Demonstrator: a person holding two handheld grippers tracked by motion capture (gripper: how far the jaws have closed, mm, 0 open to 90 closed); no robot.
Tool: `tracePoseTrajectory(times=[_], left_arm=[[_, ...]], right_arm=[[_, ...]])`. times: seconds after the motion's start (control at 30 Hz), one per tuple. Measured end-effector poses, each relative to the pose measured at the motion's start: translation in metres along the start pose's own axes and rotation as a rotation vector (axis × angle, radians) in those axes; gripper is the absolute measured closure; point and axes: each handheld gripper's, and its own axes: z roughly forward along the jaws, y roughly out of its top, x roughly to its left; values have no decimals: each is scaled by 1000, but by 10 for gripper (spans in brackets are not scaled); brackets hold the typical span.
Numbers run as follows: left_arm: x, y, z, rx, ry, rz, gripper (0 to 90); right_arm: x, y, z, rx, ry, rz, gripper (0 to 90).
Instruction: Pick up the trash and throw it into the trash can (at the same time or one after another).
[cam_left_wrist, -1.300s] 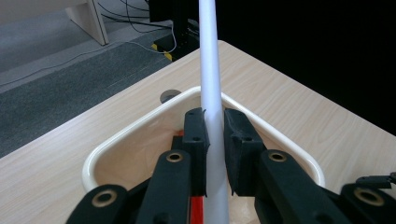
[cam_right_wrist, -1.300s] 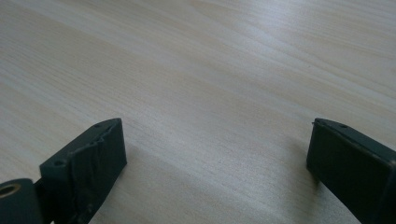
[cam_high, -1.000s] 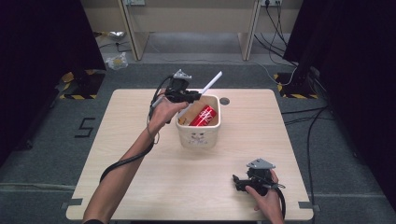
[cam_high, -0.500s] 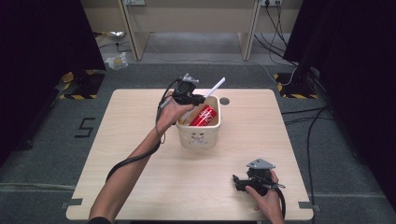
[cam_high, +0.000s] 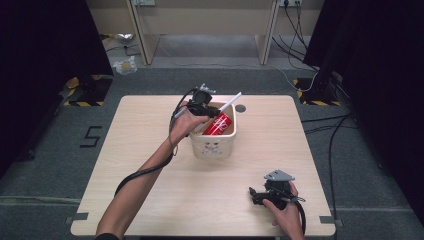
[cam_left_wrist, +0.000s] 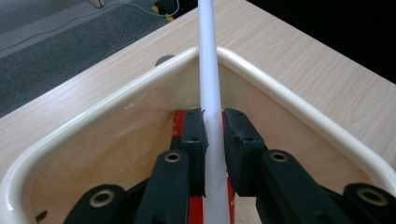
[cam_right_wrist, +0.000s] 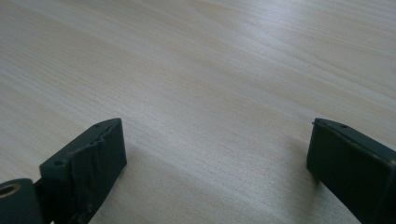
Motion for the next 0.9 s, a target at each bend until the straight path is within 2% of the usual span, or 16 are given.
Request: tracePoseTrajectory(times=[0.07,0.23,0.43,0.8,0.9], left_arm=[[0,-1,1,7,0,-1,756],[1,-2,-1,-6,-2,-25,604],[2,-1,-9,-18,8,-44,472],[2,-8,-31,-30,-23,-48,398],[2,-10,-37,-34,-28,-50,351]], right_arm=[[0,0,0,0,0,0,50],[0,0,0,0,0,-1,50],[0,0,0,0,0,-1,50],[0,0,0,0,0,-1,50],[0,0,0,0,0,0,50]])
